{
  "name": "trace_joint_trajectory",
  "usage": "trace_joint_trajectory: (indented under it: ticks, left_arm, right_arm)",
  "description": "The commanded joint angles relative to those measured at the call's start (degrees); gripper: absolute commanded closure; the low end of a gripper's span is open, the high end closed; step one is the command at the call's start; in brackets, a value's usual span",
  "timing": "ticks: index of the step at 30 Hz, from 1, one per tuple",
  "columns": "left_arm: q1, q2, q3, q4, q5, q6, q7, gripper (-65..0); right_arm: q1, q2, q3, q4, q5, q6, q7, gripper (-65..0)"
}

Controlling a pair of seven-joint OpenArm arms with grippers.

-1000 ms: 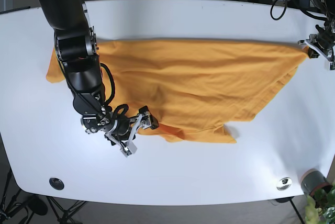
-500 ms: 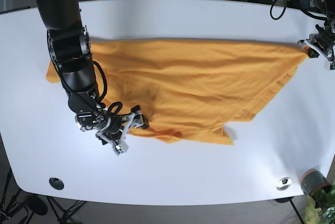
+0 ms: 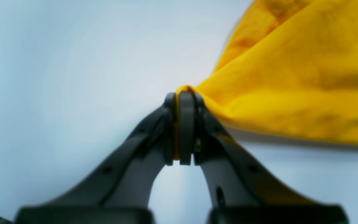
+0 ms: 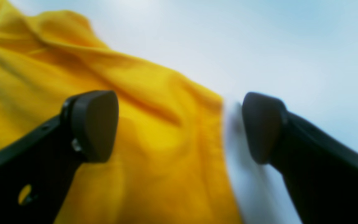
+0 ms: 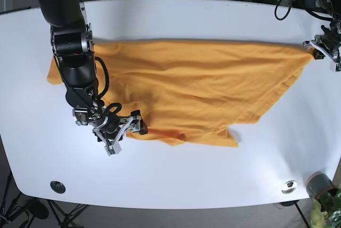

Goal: Fold the T-shirt properly
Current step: 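Lower the right gripper onto the shirt's hem and grasp it, then lift the shirt with both grippers, pulling the hem away from the left gripper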

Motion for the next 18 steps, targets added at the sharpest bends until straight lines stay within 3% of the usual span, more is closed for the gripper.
trace_joint_trajectory:
  ticks: [1,13,15,18]
  left_arm:
    - [-0.3,-1.4,-0.5,1.0,-0.6,-0.2,-0.9,0.0]
    - [-0.3,-1.4,-0.6,0.8,-0.5,-0.2,-0.9,0.0]
    - [-0.3,-1.4,-0.5,0.8,-0.5,-0.2,-0.9,0.0]
    - [-0.3,-1.4,-0.5,0.8,-0.5,-0.2,-0.9,0.0]
  right_arm:
    - [1.6,-1.2,0.1,0.8,0.2,0.25,-0.8,-60.6]
    - [1.5,-3.0,0.1,0.8,0.2,-0.11,-0.9,-60.1]
    - [1.5,-3.0,0.1,0.8,0.2,-0.19,-0.9,-56.3]
    - [1.5,-3.1,0.1,0.8,0.2,-0.28,-0.9,-45.7]
